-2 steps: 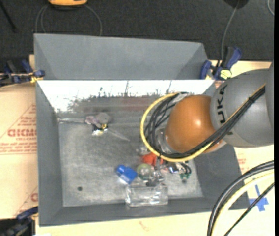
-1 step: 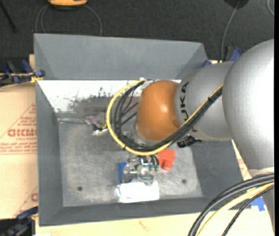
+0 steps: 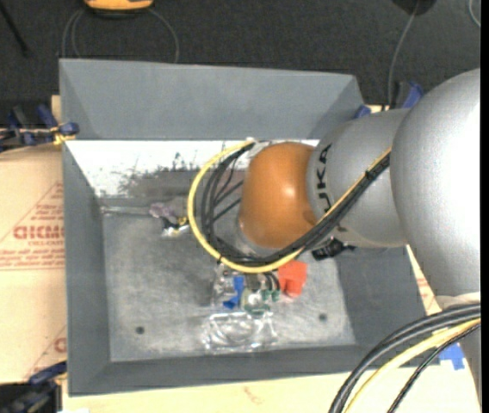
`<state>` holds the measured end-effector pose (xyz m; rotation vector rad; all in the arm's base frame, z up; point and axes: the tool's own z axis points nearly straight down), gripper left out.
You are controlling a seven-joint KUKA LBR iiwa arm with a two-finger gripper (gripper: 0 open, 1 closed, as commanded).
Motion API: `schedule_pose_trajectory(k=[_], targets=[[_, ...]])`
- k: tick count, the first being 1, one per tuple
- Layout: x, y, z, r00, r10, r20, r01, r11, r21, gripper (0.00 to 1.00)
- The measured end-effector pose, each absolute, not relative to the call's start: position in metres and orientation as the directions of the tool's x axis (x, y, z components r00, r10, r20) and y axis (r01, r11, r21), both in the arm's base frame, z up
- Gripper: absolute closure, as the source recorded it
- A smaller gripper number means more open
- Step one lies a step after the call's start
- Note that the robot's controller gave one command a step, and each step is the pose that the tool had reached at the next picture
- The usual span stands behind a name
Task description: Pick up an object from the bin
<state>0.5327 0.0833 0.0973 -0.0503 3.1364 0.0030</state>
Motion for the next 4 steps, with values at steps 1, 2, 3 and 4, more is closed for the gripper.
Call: schedule_pose_trajectory(k=[1, 2, 3, 4], targets=[[0.533, 0.083, 0.098, -0.999, -0.032, -0.006, -0.032, 0.999, 0.002, 0.0], [0.544, 0.019, 0.074, -0.997, 0.08, -0.011, 0.08, 0.997, 0.006, 0.0], [0.546, 0.02, 0.076, -0.997, 0.077, -0.018, 0.077, 0.997, 0.005, 1.0], [0.542, 0.02, 0.073, -0.997, 0.076, -0.006, 0.076, 0.997, 0.004, 0.0]])
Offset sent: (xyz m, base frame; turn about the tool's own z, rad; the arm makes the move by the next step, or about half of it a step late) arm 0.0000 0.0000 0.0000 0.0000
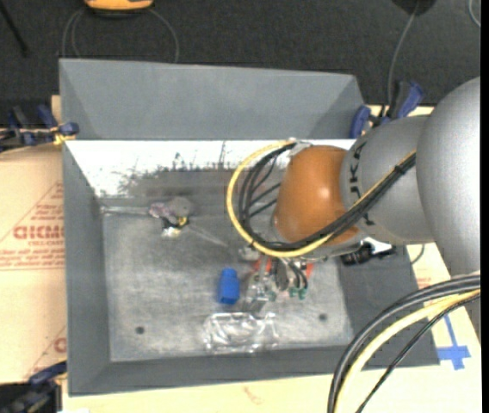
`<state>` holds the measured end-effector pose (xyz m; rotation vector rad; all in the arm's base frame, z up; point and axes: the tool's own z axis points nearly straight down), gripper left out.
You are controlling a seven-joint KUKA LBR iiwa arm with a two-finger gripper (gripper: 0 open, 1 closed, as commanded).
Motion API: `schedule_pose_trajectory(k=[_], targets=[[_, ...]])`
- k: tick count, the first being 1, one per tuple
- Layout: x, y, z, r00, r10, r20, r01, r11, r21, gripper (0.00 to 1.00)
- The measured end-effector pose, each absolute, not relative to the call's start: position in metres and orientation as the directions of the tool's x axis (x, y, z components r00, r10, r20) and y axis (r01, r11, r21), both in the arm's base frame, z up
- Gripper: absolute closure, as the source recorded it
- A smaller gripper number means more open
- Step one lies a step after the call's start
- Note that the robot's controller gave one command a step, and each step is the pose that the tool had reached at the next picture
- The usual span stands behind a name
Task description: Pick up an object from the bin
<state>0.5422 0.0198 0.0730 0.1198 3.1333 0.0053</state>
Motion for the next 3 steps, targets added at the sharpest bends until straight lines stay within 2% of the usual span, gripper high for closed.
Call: schedule_pose_trajectory(k=[1, 2, 3], targets=[[0.52, 0.055, 0.084, -0.955, -0.288, -0.072, -0.288, 0.958, -0.019, 0.0], [0.54, 0.062, 0.078, -0.867, -0.498, -0.014, -0.498, 0.867, -0.005, 0.0], [0.541, 0.063, 0.08, -0.869, -0.495, -0.018, -0.495, 0.869, -0.005, 1.0]])
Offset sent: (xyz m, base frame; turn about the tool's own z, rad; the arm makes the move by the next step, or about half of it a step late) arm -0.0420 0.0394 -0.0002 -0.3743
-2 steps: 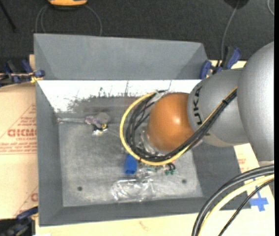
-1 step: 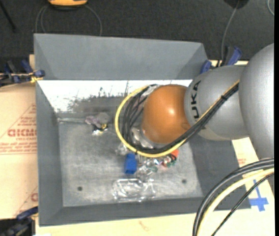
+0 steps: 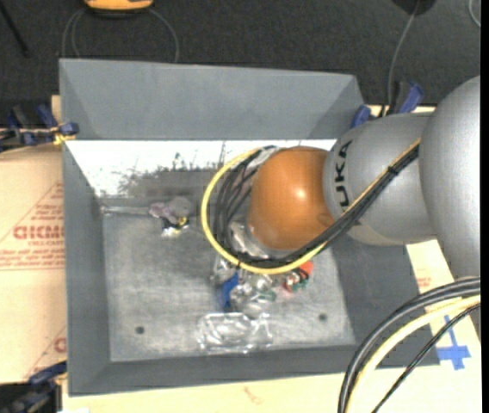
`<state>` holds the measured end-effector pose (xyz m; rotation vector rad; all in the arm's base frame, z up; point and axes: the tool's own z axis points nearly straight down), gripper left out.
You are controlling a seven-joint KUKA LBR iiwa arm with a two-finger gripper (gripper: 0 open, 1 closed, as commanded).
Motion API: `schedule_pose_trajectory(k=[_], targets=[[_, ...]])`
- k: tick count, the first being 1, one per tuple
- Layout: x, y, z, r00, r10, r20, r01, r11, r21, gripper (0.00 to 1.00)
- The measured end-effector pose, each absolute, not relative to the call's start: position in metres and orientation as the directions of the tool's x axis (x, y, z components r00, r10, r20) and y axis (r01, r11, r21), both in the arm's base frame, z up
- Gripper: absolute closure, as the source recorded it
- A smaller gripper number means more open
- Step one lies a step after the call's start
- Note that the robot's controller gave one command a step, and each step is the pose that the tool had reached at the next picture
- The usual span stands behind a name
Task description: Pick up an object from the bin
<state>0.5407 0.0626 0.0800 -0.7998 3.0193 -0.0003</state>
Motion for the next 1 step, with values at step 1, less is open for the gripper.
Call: schedule_pose_trajectory(k=[1], targets=[[0.5451, 0.0637, 0.2123, -0.661, -0.751, -0.007, -0.751, 0.661, -0.007, 1.0]])
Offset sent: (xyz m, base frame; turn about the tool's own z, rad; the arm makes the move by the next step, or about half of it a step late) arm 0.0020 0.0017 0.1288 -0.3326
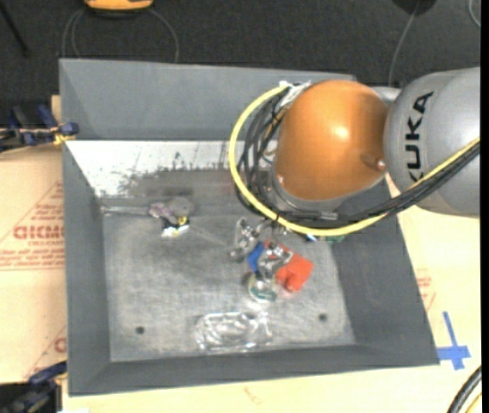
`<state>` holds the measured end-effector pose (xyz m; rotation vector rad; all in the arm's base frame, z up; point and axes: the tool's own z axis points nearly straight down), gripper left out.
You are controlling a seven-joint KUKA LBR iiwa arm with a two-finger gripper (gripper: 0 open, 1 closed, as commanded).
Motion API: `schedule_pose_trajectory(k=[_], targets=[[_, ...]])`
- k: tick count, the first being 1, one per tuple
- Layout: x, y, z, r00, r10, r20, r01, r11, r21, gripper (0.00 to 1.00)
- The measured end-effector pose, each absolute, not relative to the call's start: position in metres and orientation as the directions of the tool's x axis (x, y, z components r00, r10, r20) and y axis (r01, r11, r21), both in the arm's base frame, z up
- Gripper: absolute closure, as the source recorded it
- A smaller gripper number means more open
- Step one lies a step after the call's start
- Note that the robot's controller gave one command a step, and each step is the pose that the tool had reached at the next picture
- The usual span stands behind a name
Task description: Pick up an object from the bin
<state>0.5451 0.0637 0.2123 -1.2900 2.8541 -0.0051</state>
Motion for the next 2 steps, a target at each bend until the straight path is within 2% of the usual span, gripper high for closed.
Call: schedule_pose_trajectory(k=[1, 2], targets=[[0.565, 0.052, 0.193, -0.488, -0.873, -0.004, -0.873, 0.488, -0.003, 1.0], [0.562, 0.045, 0.243, -0.495, -0.869, -0.005, -0.869, 0.495, -0.007, 1.0]])
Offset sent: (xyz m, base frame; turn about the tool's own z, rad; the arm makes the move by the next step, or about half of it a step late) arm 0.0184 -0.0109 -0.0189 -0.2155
